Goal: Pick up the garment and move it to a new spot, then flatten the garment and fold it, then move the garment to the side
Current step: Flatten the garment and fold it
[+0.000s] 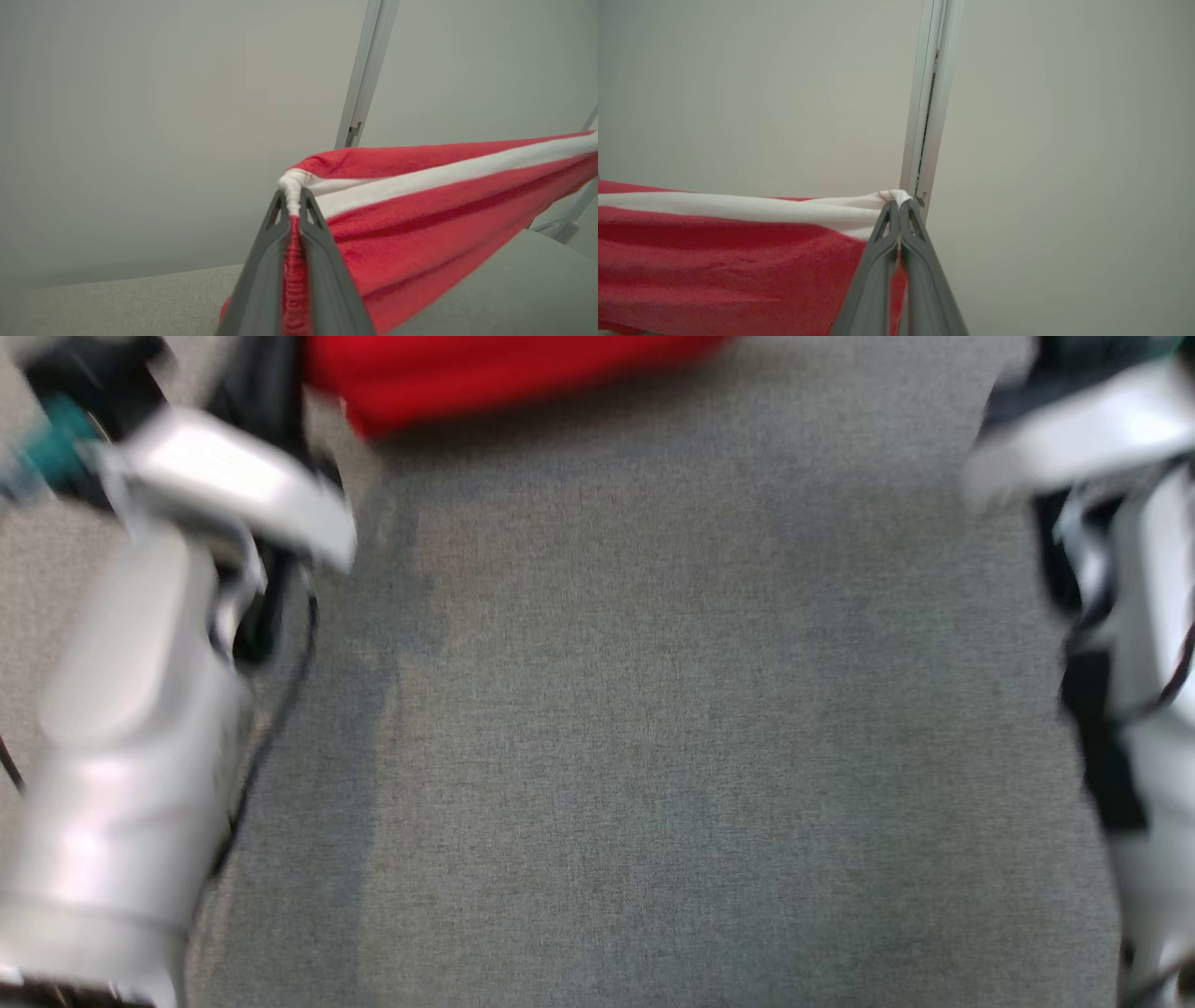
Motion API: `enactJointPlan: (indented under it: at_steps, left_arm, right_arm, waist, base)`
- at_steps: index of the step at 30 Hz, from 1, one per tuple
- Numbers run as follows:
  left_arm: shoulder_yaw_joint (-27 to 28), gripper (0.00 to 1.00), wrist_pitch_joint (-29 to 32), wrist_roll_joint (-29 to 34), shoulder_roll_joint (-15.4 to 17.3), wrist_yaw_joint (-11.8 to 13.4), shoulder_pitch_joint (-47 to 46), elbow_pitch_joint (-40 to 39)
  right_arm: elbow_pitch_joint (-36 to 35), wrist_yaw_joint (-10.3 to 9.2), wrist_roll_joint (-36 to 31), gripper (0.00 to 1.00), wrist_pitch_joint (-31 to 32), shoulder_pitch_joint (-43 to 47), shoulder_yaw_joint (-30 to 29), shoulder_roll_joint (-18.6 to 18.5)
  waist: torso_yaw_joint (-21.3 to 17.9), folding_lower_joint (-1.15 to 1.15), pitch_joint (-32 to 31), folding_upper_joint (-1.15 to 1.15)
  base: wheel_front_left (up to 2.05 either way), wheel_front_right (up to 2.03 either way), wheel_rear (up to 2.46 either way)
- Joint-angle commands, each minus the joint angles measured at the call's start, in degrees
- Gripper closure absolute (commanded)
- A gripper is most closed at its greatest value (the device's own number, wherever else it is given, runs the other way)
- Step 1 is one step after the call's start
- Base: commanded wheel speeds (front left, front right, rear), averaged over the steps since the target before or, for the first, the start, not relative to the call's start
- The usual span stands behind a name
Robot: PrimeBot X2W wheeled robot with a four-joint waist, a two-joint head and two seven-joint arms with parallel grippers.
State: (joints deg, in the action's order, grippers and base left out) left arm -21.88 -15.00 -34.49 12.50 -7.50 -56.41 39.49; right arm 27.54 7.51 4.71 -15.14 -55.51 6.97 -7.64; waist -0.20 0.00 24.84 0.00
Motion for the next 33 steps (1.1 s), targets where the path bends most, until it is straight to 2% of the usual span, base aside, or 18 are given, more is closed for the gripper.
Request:
enactJointPlan:
  at_steps: [1,2,9,20,27,33]
  left_arm:
    - [1.53,1.00,-0.21,0.75,0.37,0.08,5.92,-1.35]
    - [1.53,1.00,-0.21,0.75,0.37,0.08,5.92,-1.35]
    - [4.22,1.00,-0.22,3.04,-3.03,0.07,25.75,-3.55]
    - [8.57,1.00,-0.15,5.75,-6.60,0.07,48.86,-6.99]
    - [11.62,1.00,-0.16,7.03,-6.85,0.07,56.31,-10.10]
    - [12.93,1.00,-0.16,8.10,-6.36,0.07,60.66,-15.31]
  right_arm:
    - [-2.81,-0.04,2.58,1.00,0.02,6.96,1.03,-0.52]
    - [-2.81,-0.04,2.58,1.00,0.02,6.96,1.03,-0.52]
    - [-5.88,-0.03,8.58,1.00,0.03,28.54,4.44,-0.50]
    - [-5.85,-0.03,11.56,1.00,0.03,49.42,10.40,-1.33]
    - [-7.14,-0.03,12.77,1.00,0.03,56.08,11.92,-2.02]
    - [-9.12,-0.04,12.90,1.00,0.03,59.05,9.24,-2.70]
  waist:
    - [-0.50,0.00,-3.28,0.00]
    - [-0.50,0.00,-3.28,0.00]
    - [-1.17,0.00,-11.37,0.00]
    - [-1.20,0.00,-25.12,0.00]
    - [-0.78,0.00,-28.17,0.00]
    - [0.85,0.00,-28.73,0.00]
  base:
    - [0.00,0.00,0.00]
    - [0.00,0.00,0.00]
    - [0.00,0.00,0.00]
    - [0.00,0.00,0.00]
    - [0.00,0.00,0.00]
    - [0.00,0.00,0.00]
